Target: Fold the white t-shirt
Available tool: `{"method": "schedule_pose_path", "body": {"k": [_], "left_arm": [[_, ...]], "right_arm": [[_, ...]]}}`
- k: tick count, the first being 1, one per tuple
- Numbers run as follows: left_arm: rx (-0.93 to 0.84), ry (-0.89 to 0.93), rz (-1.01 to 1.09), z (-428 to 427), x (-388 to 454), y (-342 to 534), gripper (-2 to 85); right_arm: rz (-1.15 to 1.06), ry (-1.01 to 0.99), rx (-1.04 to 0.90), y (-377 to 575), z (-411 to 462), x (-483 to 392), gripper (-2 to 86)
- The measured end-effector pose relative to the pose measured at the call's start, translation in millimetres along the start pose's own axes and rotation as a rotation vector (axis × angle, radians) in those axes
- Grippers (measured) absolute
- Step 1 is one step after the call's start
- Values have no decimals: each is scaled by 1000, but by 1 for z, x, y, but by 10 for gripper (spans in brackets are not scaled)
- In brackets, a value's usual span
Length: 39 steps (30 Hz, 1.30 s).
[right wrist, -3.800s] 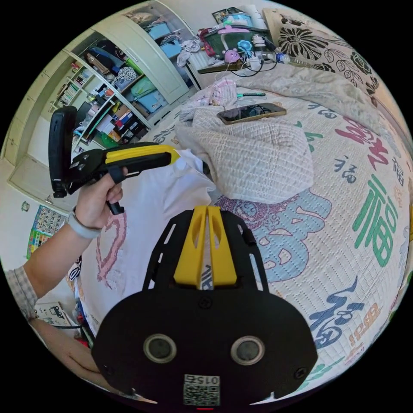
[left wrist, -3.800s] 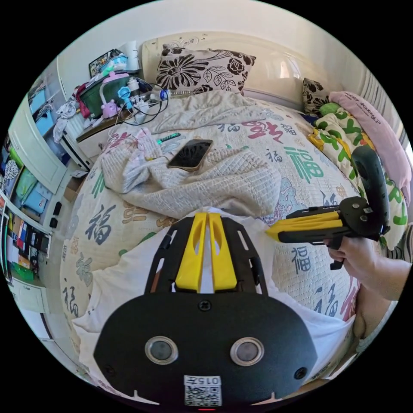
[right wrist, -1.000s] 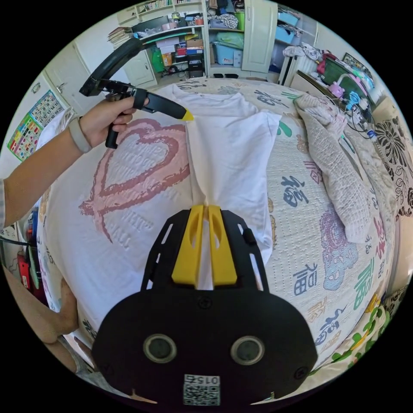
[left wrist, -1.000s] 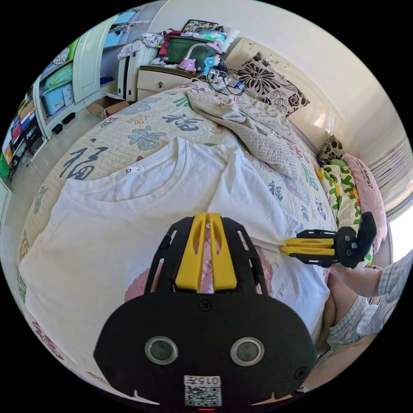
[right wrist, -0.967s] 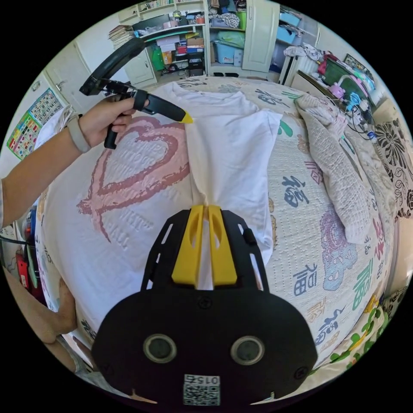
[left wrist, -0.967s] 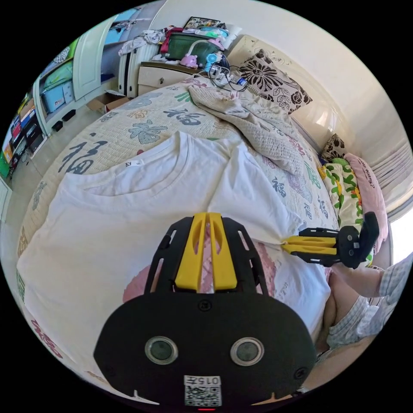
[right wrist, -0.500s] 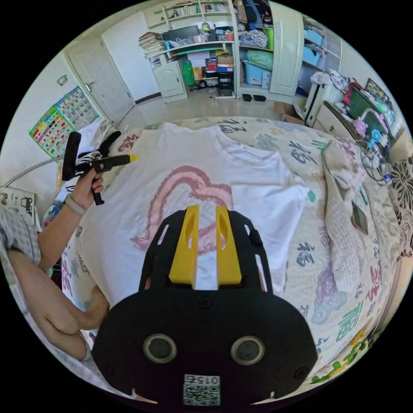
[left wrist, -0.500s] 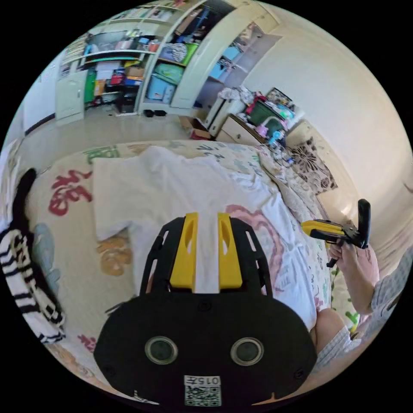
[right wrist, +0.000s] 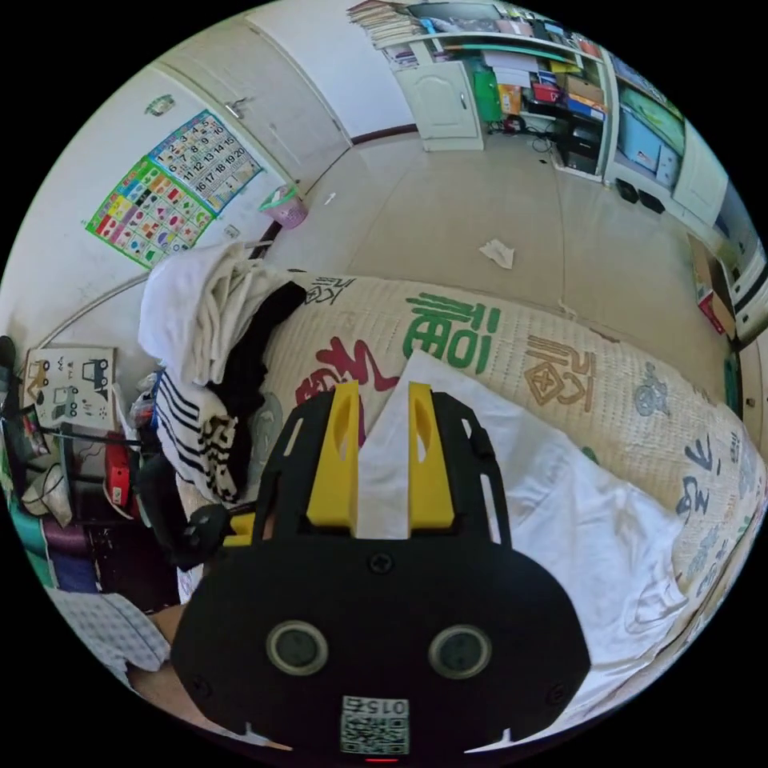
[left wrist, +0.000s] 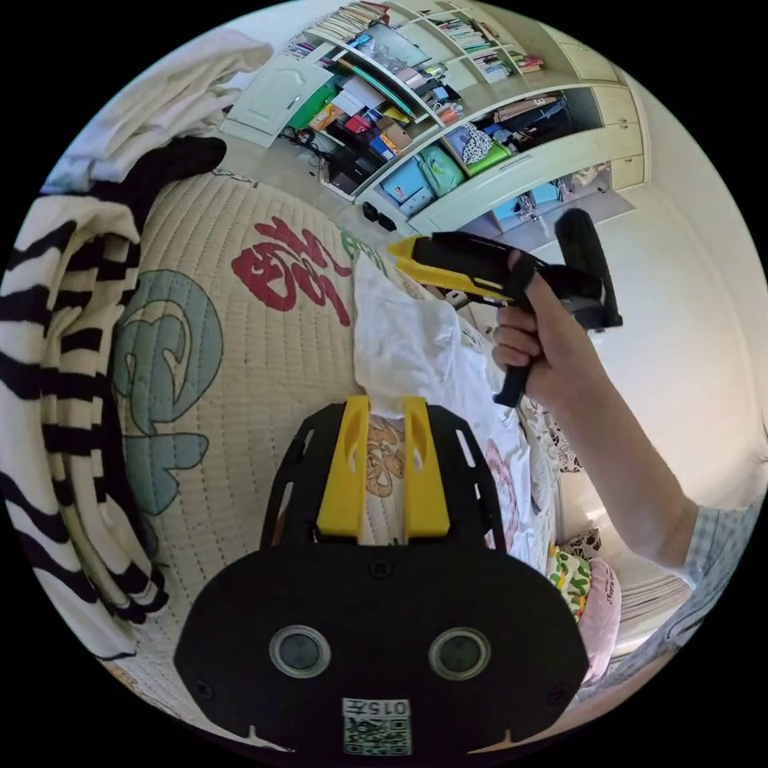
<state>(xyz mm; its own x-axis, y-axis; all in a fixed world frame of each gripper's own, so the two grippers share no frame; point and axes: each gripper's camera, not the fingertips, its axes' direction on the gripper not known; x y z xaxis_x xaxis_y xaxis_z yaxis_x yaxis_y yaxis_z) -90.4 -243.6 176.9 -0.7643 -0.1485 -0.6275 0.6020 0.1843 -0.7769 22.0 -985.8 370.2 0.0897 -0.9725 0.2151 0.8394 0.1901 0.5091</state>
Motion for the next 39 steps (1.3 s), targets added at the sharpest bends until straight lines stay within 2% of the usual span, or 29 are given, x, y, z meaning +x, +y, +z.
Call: {"method": "schedule_pose_path", "body": {"k": [3, 6, 10, 12, 16, 18, 21, 27, 32, 34, 36, 39], "left_arm": [[-3, -22, 6, -9, -2, 1, 16], [-10, -29, 30, -18, -1, 2, 1], [1, -66, 81, -31, 6, 4, -3], [26, -73, 144, -43, 20, 7, -2], [58, -50, 318, -63, 62, 12, -4], [10, -2, 451, -62, 97, 20, -6], [-89, -15, 571, -38, 132, 39, -5], [-286, -65, 639, 16, 156, 70, 4], [-454, 14, 651, 29, 167, 78, 47], [-436, 20, 667, 20, 175, 79, 48], [-332, 1, 673, 6, 186, 76, 35], [-294, -69, 677, 18, 194, 70, 24]], "right_arm": [[73, 125, -69, -30, 28, 6, 67], [125, 168, -39, -39, 30, 12, 20], [126, 68, 16, -39, 9, 27, 5], [103, -5, 113, -27, -25, 35, 0], [92, -21, 259, 14, -86, 52, -3], [158, 12, 311, 53, -113, 70, -5], [276, 95, 289, 100, -120, 94, -5], [477, 89, 175, 157, -102, 133, 0], [479, 199, 109, 169, -111, 132, 31], [434, 233, 144, 167, -124, 127, 50], [327, 246, 193, 157, -132, 115, 52], [256, 189, 129, 141, -117, 106, 29]]}}
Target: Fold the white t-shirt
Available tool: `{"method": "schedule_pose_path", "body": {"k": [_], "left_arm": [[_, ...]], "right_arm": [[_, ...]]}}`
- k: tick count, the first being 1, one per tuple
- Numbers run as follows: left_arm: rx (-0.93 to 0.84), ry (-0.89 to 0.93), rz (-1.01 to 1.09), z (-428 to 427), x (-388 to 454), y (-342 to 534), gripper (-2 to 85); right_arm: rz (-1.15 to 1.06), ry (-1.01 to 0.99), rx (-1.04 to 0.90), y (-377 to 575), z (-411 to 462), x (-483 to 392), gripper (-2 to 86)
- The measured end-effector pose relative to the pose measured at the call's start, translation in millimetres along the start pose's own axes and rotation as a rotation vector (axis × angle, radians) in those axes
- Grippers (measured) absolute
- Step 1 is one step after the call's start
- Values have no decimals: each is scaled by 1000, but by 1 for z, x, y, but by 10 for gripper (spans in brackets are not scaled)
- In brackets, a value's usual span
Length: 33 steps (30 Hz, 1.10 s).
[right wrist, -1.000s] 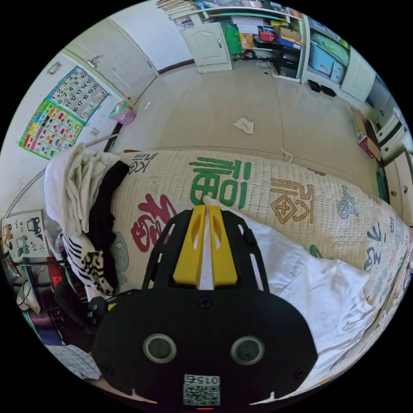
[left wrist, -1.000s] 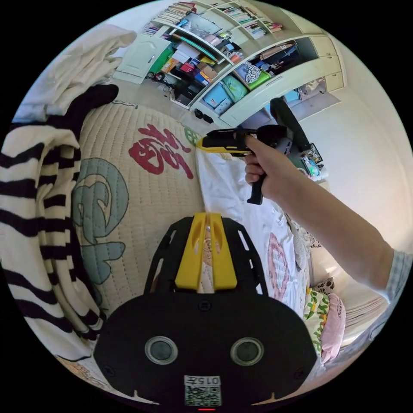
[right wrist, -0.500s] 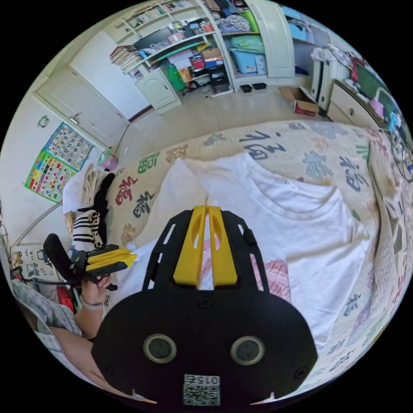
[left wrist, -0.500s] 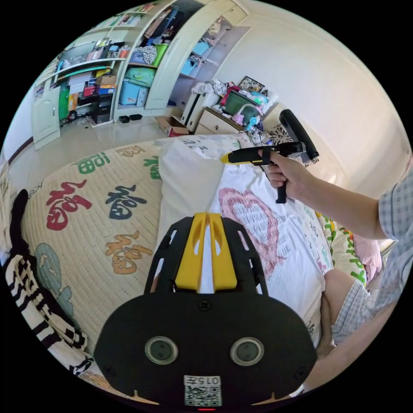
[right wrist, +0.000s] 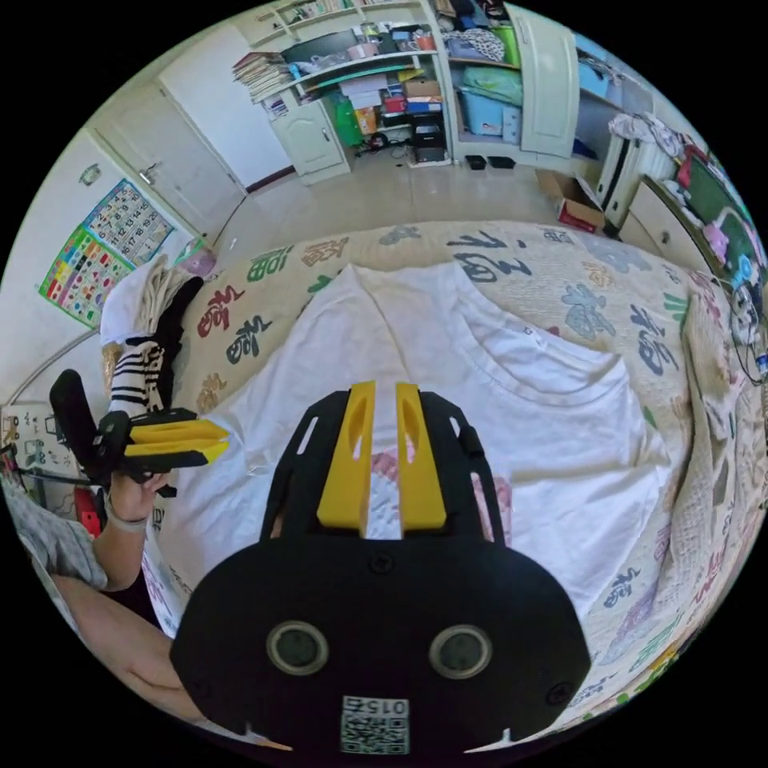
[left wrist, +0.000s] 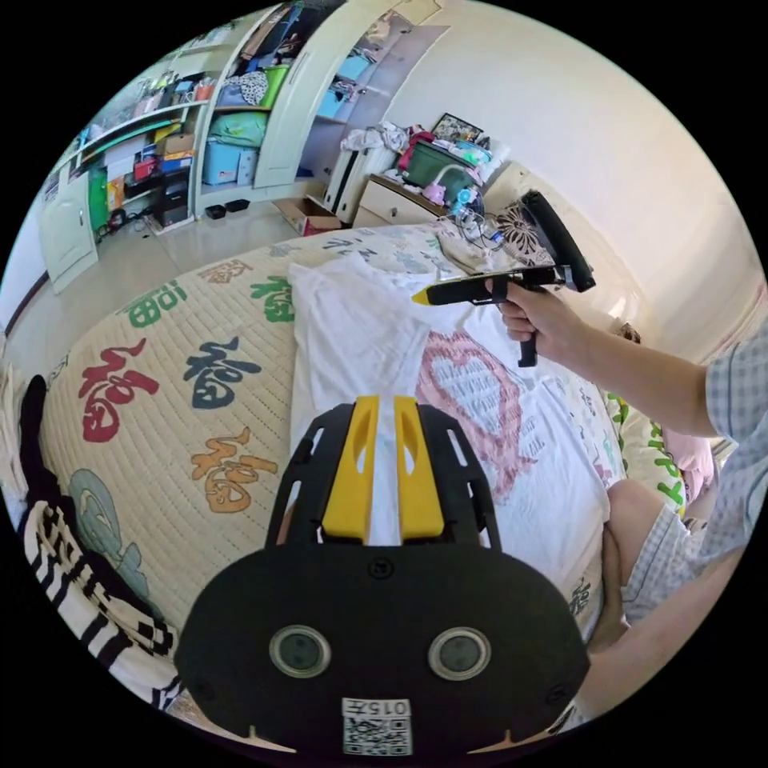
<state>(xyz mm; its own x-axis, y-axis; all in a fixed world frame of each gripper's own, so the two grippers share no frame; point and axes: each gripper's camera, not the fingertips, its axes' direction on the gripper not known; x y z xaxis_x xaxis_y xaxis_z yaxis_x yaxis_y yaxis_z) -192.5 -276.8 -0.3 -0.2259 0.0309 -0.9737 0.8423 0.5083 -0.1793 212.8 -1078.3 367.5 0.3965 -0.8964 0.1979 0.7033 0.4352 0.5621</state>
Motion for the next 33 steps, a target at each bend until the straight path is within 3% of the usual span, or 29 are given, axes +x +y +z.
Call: {"method": "schedule_pose_path", "body": {"k": [3, 11, 17, 21, 24, 27, 31, 33], "left_arm": [[-152, -44, 26, 36, 2, -9, 17], [-221, -17, 171, 31, 22, -33, 42], [-69, -27, 230, 24, 16, -121, 110], [-133, -36, 202, 70, 20, -188, 111], [-265, -82, 182, 115, 30, -219, 121], [-444, -239, 188, 158, 39, -222, 129], [-422, -273, 185, 162, 50, -214, 103], [-434, -292, 219, 158, 58, -211, 42]], "right_arm": [[-31, 47, -123, 3, 24, -5, 12], [-97, 175, -76, 38, -30, 23, 5], [31, 246, -43, 48, -84, 101, 91], [148, 335, -119, 46, -81, 143, 113], [254, 263, -193, 54, -69, 163, 117], [298, 251, -233, 68, -61, 165, 107], [186, 286, -284, 83, -65, 146, 29], [108, 344, -317, 96, -71, 133, 3]]}}
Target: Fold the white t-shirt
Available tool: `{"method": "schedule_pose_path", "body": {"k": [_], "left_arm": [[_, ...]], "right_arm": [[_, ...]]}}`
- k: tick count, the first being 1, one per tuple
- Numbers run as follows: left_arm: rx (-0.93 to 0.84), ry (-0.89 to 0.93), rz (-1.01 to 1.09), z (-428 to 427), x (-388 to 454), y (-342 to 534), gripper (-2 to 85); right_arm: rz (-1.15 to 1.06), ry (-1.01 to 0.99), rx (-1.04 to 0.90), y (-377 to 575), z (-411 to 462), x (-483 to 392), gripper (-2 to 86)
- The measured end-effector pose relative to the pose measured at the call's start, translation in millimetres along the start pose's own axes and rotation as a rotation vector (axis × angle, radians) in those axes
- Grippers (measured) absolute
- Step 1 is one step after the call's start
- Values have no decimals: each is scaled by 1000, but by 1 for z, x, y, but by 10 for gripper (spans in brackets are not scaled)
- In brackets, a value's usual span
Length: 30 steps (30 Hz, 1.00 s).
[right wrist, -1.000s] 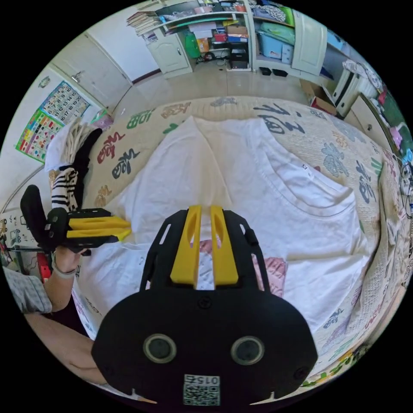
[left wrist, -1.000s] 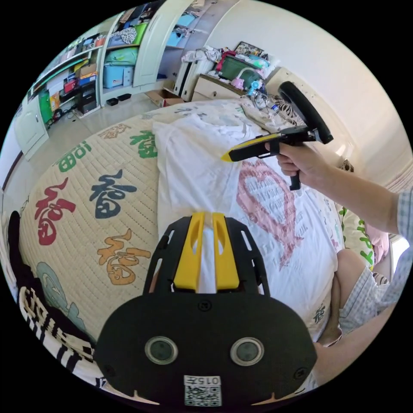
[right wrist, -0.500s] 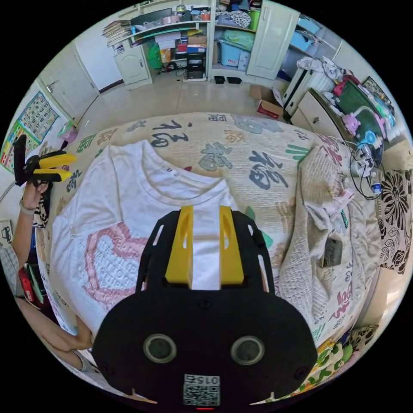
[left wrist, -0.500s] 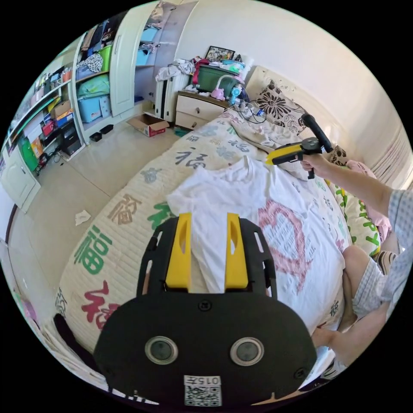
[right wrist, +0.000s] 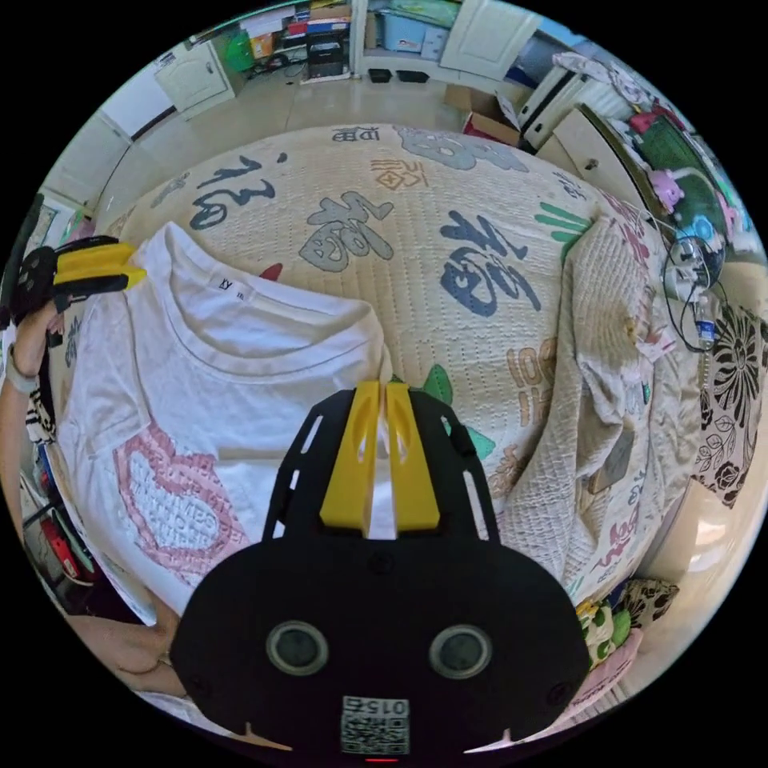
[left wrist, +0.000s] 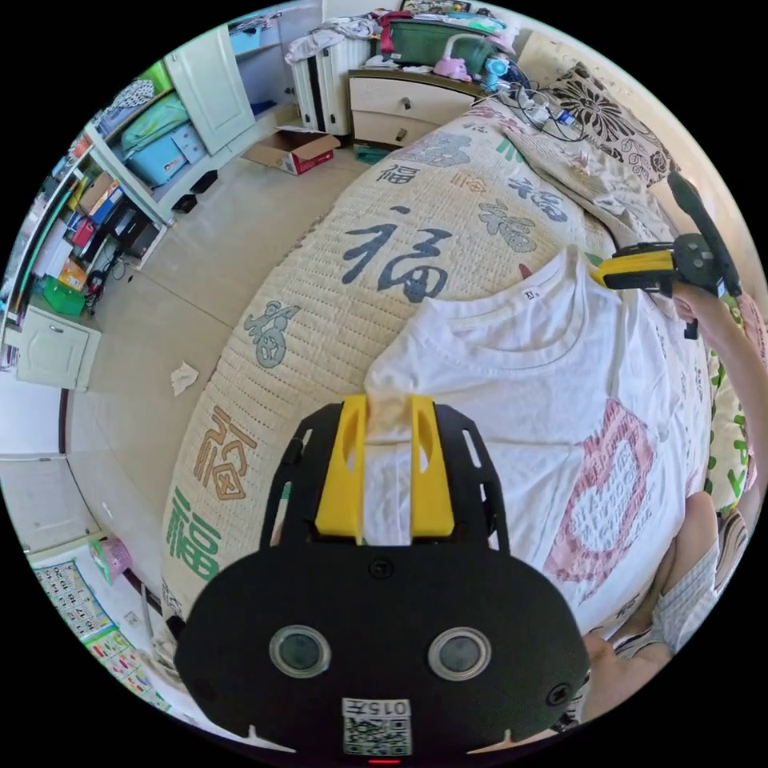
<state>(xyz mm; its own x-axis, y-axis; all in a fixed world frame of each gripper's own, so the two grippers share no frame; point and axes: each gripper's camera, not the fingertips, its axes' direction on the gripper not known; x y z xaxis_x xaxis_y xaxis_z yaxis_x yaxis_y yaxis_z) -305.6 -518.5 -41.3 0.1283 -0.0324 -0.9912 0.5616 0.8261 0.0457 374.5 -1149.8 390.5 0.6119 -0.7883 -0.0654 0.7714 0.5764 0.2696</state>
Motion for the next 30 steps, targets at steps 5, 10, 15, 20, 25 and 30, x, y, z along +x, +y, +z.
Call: {"method": "schedule_pose_path", "body": {"k": [5, 10, 15, 20, 25, 30], "left_arm": [[60, 47, -10, -29, 1, 7, 5], [185, 86, -103, -75, -14, 18, 1], [403, 69, -145, -123, -16, 59, 0], [467, -3, 31, -140, 26, 146, -1], [547, 35, 125, -139, 84, 283, -2], [453, 75, 44, -96, 145, 416, -4]], "right_arm": [[19, 57, 107, 37, -29, 6, -7], [104, 61, 253, 71, -68, 21, -8], [180, -17, 404, 121, -108, 28, -8], [71, -93, 476, 217, -121, 7, -7], [-117, -47, 529, 353, -110, -48, -7], [-266, -50, 419, 480, -56, -115, -6]]}}
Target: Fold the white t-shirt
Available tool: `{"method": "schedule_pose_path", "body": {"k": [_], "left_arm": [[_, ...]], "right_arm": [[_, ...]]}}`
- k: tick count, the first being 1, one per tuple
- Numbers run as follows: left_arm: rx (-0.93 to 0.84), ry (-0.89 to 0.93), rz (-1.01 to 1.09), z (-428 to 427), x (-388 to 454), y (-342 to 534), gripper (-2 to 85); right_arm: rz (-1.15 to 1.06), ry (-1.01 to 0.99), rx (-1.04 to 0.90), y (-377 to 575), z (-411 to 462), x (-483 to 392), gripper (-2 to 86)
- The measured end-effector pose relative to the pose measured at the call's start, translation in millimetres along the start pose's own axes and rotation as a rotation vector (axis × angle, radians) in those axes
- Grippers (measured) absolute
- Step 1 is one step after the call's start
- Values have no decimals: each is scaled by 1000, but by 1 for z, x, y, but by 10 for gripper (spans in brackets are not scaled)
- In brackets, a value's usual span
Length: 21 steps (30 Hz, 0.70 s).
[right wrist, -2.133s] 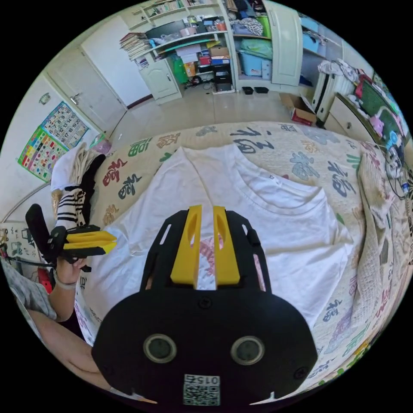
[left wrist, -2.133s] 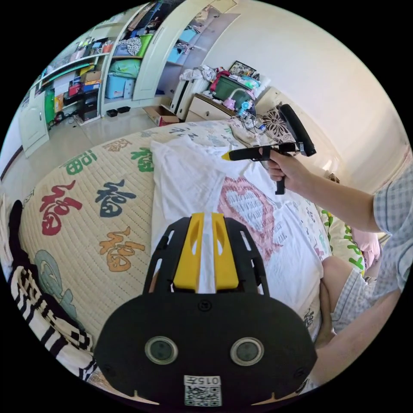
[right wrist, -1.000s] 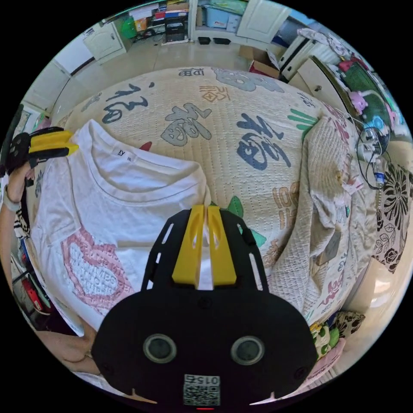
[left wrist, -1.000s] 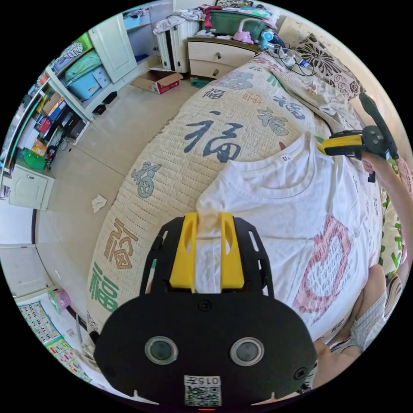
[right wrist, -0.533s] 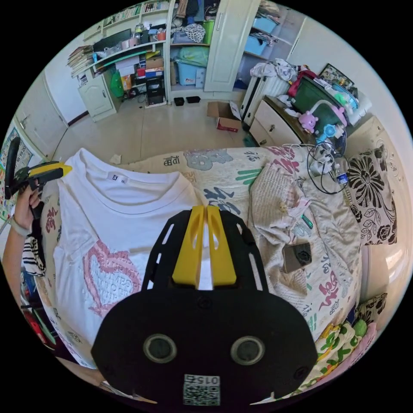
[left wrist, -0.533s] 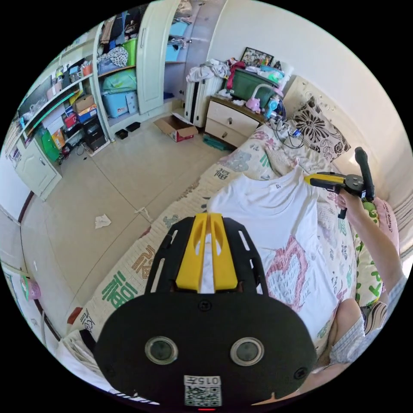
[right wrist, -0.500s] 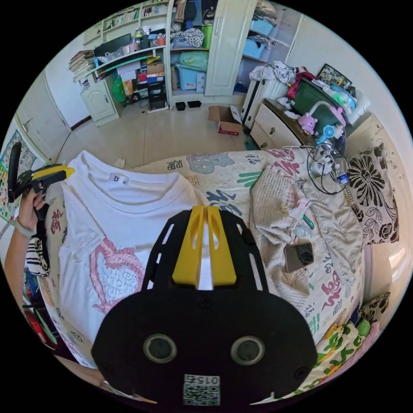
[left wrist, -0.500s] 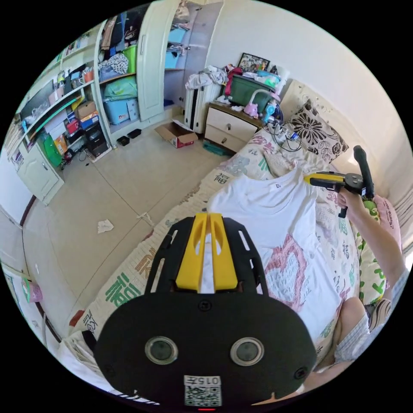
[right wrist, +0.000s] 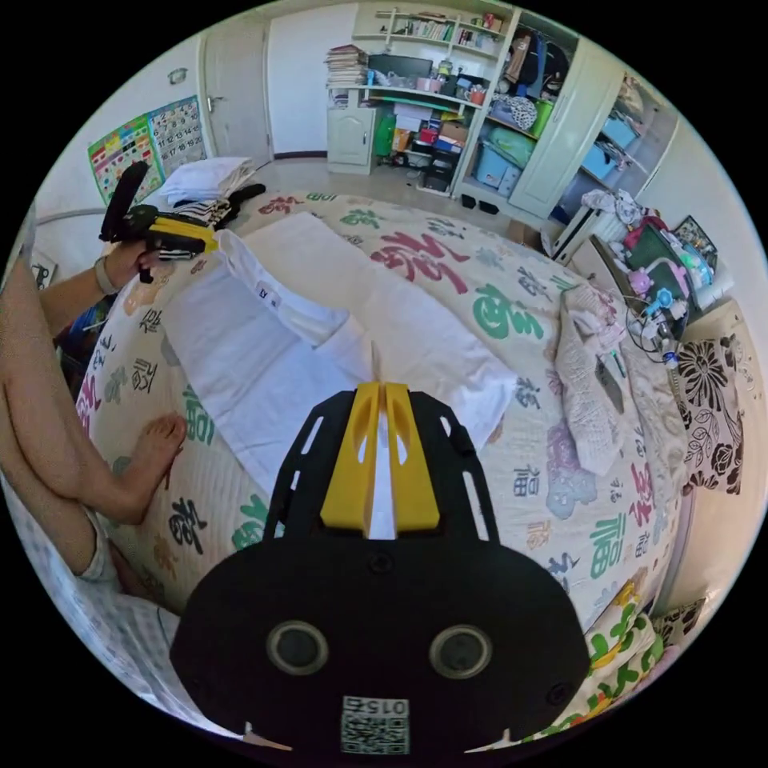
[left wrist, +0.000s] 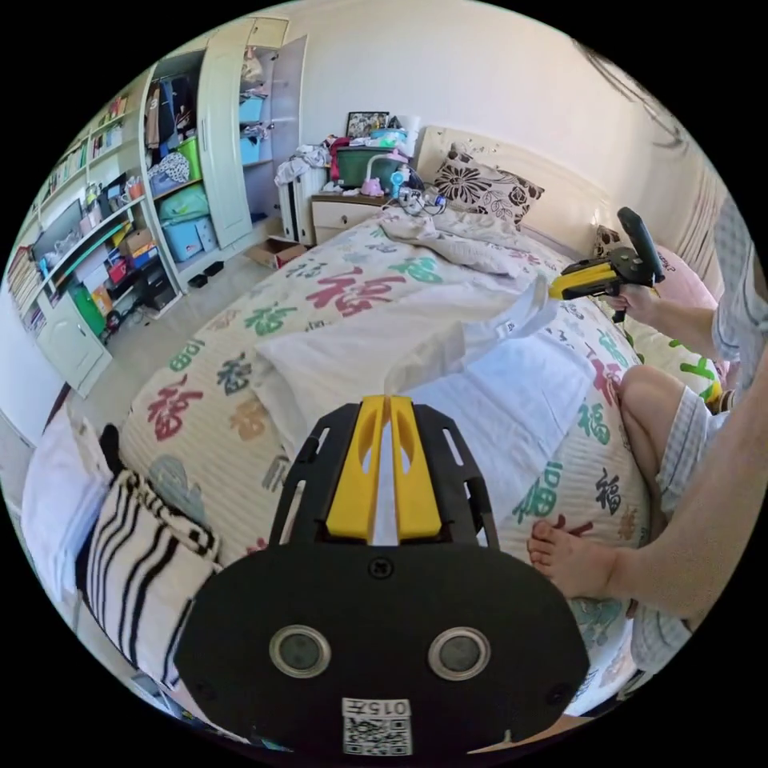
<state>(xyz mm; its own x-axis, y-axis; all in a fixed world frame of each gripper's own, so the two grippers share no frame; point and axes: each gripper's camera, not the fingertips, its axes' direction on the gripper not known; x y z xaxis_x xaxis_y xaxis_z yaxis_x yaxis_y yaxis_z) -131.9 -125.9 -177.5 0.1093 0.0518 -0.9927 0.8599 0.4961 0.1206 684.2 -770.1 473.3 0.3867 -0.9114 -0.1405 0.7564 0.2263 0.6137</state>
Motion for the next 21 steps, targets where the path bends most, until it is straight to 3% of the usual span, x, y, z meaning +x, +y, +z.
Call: {"method": "schedule_pose_path", "body": {"k": [6, 11, 17, 21], "left_arm": [[-88, 14, -227, 6, 28, 88, -4], [-190, -9, -282, 8, 28, 118, -7], [-49, 98, -313, -26, 17, 124, -4], [-57, 176, -319, 1, 8, 117, -2]], "right_arm": [[-22, -15, -147, 67, 39, -43, 11], [4, -73, -257, 89, 44, -41, 52], [49, -134, -135, 96, 33, -36, 23], [97, -123, -302, 99, 71, -37, 1]]}}
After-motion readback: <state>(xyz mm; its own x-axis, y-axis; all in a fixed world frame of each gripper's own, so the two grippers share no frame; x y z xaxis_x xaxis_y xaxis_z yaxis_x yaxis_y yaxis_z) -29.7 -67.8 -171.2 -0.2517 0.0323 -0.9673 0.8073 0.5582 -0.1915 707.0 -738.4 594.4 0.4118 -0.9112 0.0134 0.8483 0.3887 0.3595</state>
